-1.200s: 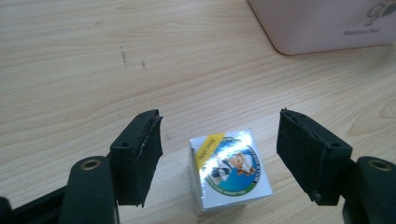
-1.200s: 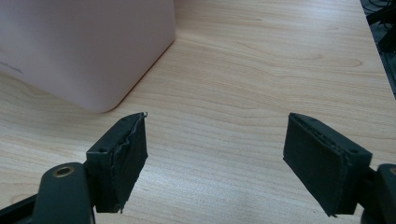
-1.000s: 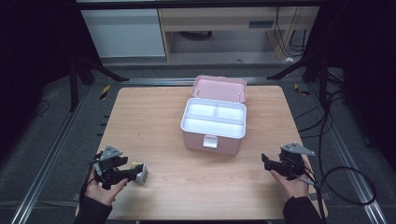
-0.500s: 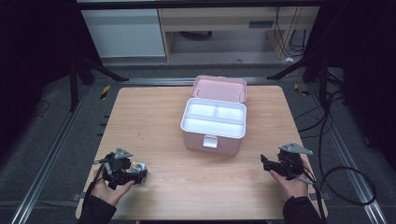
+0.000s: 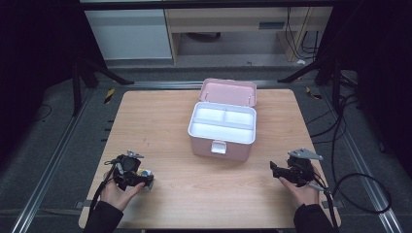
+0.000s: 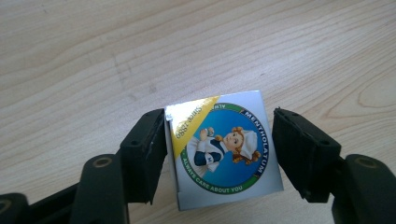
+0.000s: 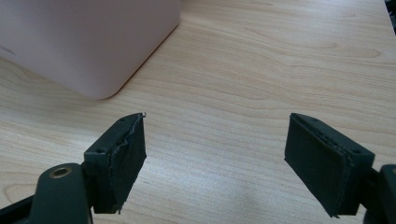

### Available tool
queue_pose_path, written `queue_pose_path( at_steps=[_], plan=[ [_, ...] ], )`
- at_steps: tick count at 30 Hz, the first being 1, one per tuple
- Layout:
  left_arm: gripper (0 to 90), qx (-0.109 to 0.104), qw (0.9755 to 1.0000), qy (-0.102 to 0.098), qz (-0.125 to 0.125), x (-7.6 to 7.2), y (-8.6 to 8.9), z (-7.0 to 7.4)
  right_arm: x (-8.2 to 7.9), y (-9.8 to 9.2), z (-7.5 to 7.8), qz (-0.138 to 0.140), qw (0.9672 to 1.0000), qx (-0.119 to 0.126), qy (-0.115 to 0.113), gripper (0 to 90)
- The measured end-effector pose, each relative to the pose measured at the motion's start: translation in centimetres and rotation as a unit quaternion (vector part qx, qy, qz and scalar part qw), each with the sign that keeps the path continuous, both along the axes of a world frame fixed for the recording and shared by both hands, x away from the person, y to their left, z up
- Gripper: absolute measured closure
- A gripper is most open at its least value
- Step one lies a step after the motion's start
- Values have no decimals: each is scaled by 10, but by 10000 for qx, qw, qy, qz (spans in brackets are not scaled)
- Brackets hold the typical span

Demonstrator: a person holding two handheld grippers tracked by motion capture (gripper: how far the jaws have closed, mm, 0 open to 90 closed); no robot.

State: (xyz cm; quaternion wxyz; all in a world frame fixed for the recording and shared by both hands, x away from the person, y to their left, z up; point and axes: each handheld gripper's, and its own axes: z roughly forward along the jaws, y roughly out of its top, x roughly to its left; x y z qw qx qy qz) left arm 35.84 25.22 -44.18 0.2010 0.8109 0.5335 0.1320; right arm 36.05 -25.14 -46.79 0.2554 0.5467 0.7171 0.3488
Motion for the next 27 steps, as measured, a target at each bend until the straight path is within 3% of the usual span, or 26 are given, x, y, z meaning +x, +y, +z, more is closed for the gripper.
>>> queue_pose_path(
  at_steps=[10, 18, 21, 27],
  plan=[
    [405, -4, 9998, 207, 4, 5, 0, -2, 1, 1, -2, 37, 10000, -65, 51, 201],
    [447, -41, 9999, 159, -23, 4, 5, 3, 1, 0, -1, 35, 10000, -59, 52, 201],
    [451, -58, 9999, 88, 92, 6, 15, 8, 1, 0, -1, 36, 10000, -38, 51, 207],
    [450, -184, 9981, -117, 584, 9, 45, 12, 2, 0, -1, 66, 9999, -69, 44, 211]
  ],
)
